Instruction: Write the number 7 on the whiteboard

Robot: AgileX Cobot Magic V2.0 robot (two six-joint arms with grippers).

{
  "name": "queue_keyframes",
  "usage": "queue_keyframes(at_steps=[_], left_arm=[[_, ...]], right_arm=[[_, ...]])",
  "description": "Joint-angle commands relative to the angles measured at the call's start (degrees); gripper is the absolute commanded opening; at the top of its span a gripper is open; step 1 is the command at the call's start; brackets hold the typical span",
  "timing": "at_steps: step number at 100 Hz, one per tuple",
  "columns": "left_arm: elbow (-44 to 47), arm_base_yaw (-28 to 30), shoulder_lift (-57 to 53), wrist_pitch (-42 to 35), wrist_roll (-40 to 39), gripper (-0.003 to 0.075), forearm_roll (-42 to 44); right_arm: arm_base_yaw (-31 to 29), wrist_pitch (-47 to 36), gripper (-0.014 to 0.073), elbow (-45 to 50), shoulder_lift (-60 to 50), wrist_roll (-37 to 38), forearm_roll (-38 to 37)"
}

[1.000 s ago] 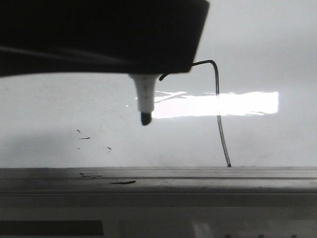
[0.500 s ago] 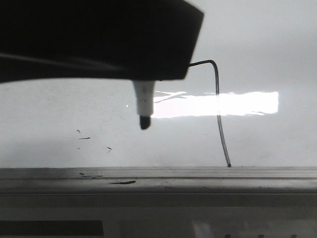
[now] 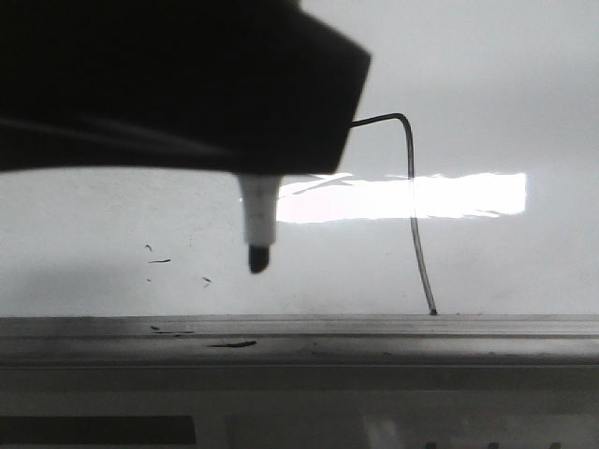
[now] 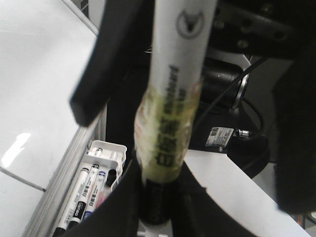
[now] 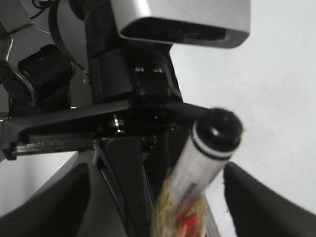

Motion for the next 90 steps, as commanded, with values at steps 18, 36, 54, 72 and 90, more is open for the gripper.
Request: queue_keyframes(at_steps=[18,36,54,72,90], left_arm=[[-0.61,0.01,-0.67,-2.09,-8.34,-0.0020,0.87],[1.13,0.01,-0.67,-12.03,-18.19,-0.0020,1.28],[1.34,0.01,-0.67,-21.19,-28.01,-0.0020,1.14],[1.34,0.01,-0.67,-25.71,-29.80,-0.0020,1.14],[1.34,0.01,-0.67,-32.81,-29.89,-0.0020,-1.80]], right_arm=[[0.09,-7.72,0.0645,-1.53,-7.88,-0.57,0.02],[0.09,-7.93,0.0582,-1.53,-12.42,-0.57,0.02],[0.09,-7.00,0.0225,-1.53,-13.59,-0.57,0.02],[0.09,-6.27,-0.0063,-1.53,-13.59,-0.57,0.02],[0.09,-6.27,-0.0063,-1.53,-13.59,-0.57,0.02]])
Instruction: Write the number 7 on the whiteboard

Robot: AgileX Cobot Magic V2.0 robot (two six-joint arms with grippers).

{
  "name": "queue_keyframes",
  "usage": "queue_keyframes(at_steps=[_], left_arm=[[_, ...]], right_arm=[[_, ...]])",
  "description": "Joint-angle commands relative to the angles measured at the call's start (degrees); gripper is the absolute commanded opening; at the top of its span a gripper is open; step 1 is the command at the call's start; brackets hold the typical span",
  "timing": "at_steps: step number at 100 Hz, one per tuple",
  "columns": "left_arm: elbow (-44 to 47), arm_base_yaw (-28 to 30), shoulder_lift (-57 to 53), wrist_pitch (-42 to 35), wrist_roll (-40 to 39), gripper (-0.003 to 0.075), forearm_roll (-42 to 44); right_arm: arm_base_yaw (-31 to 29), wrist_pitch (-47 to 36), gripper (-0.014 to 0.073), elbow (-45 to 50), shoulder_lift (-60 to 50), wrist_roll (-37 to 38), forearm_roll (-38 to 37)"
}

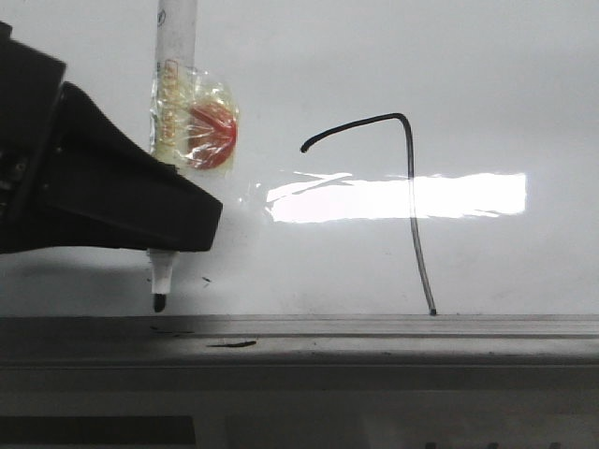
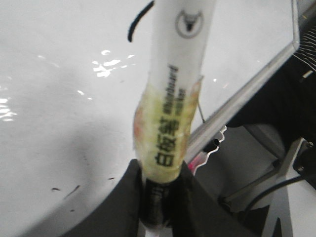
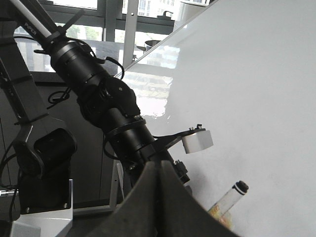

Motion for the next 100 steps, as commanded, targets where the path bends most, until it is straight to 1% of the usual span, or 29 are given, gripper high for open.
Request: queue_keyframes(at_steps=[1,14,26,35,48,61,79,100], left_arm=[[-1.47,0.01,-0.67,-3.46,-0.55,-0.0020,-4.08],[-1.58,0.01,-0.67,-9.83,-0.55,-0.0021,-8.52],[-1.70,-0.31,-0.67,-15.13,-0.69,-0.0021,-9.07],[-1.70,-0.90,-0.67,-20.50,-0.69,-0.0021,-11.28],[-2.97,-2.92,-0.60,-25.62,-0.69,-0.0021,-11.41],[-4.78,-5.41,0.99,-27.10,-0.69,-0.0021,-11.41],[-5.98,-9.68,6.04,-28.63,-0.69,-0.0021,-12.56],[-6.00,-9.97,8.71,-29.50,-0.69,-0.0021,-12.56]], right_arm=[[-0.03,-4.35,-0.0062,-1.53,-0.27,-0.57,-0.09],[-0.03,-5.13,-0.0062,-1.53,-0.27,-0.57,-0.09],[-0.03,-5.97,-0.0062,-1.53,-0.27,-0.57,-0.09],[-0.03,-6.39,-0.0062,-1.53,-0.27,-0.57,-0.09],[-0.03,-6.75,-0.0062,-1.53,-0.27,-0.57,-0.09],[-0.03,-6.75,-0.0062,-1.53,-0.27,-0.57,-0.09],[-0.03,-6.75,-0.0062,-1.53,-0.27,-0.57,0.05],[-0.03,-6.75,-0.0062,-1.53,-0.27,-0.57,0.28]])
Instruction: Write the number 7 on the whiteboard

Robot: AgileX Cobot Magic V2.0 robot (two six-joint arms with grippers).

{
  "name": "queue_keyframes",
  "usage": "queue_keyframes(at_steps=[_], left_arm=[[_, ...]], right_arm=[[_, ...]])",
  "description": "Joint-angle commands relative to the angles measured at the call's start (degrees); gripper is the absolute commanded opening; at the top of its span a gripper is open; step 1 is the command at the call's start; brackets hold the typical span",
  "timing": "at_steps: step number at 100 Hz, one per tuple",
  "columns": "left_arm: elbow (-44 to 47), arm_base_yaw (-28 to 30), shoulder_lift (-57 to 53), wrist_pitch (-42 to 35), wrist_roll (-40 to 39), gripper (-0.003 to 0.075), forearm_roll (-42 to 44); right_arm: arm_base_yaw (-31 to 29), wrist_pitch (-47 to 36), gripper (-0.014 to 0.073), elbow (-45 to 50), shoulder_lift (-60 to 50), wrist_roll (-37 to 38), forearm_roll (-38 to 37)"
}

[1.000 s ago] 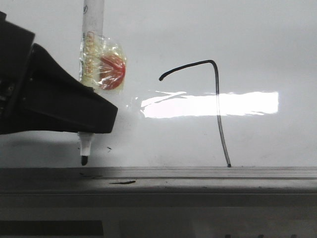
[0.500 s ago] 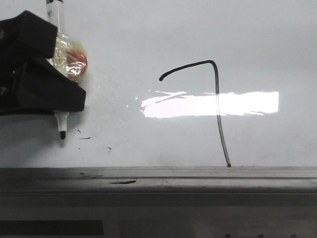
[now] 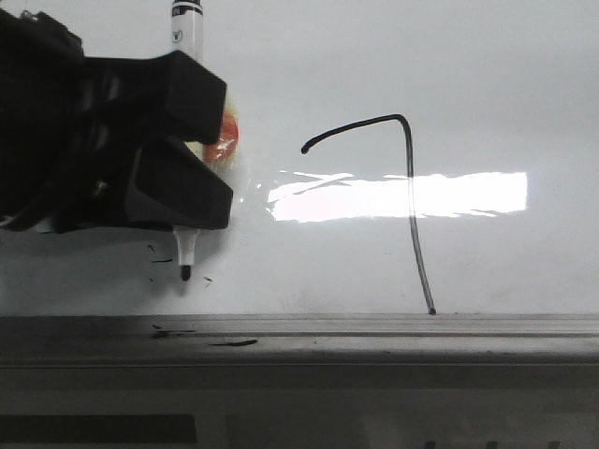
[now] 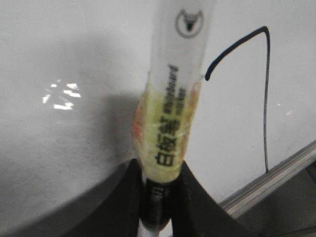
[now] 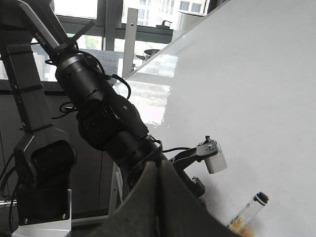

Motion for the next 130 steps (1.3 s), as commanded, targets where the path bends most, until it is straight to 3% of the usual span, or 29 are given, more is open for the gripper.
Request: queue_keyframes(at_steps=[1,67,76,91,98,121,130], left_arm=[[-0.46,0.42,1.28,-6.12,-0.29,-0.0020,-2.23],[-0.46,0.74,1.28,-10.98,-3.25,-0.0013,-2.23],[-0.46,0.74,1.28,-10.98,-3.25,0.0062,-2.23],[-0.46,0.74,1.28,-10.98,-3.25,0.0296,-2.23],[-0.46,0.74,1.28,-10.98,-3.25,0.0370,-2.23],[-0.46,0.74,1.16,-11.27,-3.25,0.0402,-2.23],[-0.56,0.74,0.31,-10.80,-3.25,0.0449,-2.23]], right_arm=[[-0.03,-4.84,-0.0062,-1.53,-0.27,-0.47,0.04],[-0.03,-4.84,-0.0062,-1.53,-0.27,-0.47,0.04],[-0.03,-4.84,-0.0062,-1.53,-0.27,-0.47,0.04],[-0.03,-4.84,-0.0062,-1.53,-0.27,-0.47,0.88],[-0.03,-4.84,-0.0062,-1.53,-0.27,-0.47,1.04],[-0.03,-4.84,-0.0062,-1.53,-0.27,-0.47,1.32],[-0.03,-4.84,-0.0062,-1.53,-0.27,-0.47,1.32]])
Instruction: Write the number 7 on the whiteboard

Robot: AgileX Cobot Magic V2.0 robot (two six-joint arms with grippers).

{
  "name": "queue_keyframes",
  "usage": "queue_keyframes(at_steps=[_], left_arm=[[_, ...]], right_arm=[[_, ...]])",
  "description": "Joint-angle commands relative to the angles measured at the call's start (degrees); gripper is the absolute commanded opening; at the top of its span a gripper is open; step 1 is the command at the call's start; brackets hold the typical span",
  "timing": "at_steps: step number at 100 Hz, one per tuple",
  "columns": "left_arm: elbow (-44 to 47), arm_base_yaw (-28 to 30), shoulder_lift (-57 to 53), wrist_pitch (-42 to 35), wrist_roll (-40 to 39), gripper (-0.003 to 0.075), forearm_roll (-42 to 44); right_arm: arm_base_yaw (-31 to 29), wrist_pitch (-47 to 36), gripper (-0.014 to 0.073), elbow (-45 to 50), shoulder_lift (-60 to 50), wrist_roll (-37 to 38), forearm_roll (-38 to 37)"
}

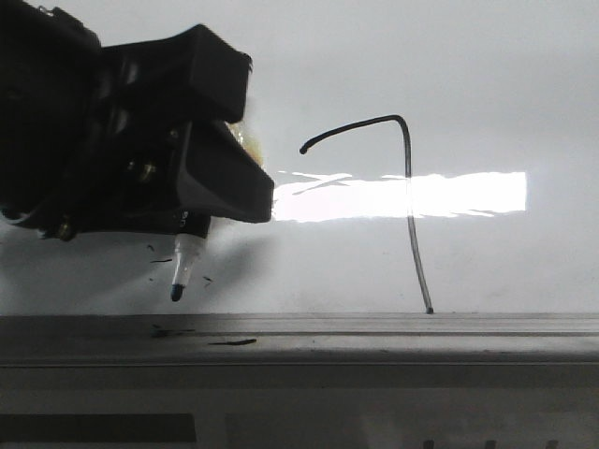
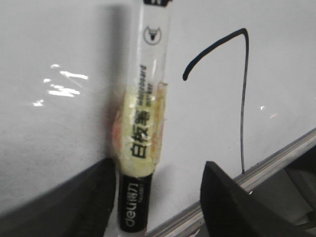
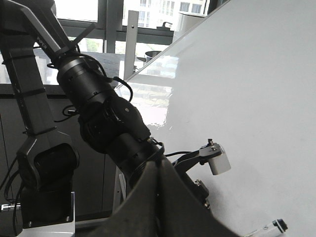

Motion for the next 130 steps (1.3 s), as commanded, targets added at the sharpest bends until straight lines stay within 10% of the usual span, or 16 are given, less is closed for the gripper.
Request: queue_keyframes(at_steps=[1,42,70,130], left_arm=[[-0.09,1.19,-0.16,-11.95,-0.17,0.0458,-2.23],[0.33,-1.29,-19.06,-3.96,0.32,0.0473,3.17],[11.00,-1.50,-37.23,-1.79,0.32,-0.0023,8.31],[19.86,-1.50,-49.22,0.94,0.32,-0.0020,8.04]], right_arm=[[-0.03,-4.72,-0.0062,-1.53,-0.27,-0.47,0.34],[-0.03,3.46,-0.0062,-1.53,-3.79,-0.47,-2.84],[-2.24,19.35,-0.0062,-0.41,-14.35,4.54,-13.30],[-6.04,28.37,-0.0064,4.38,-27.59,8.62,-20.07]])
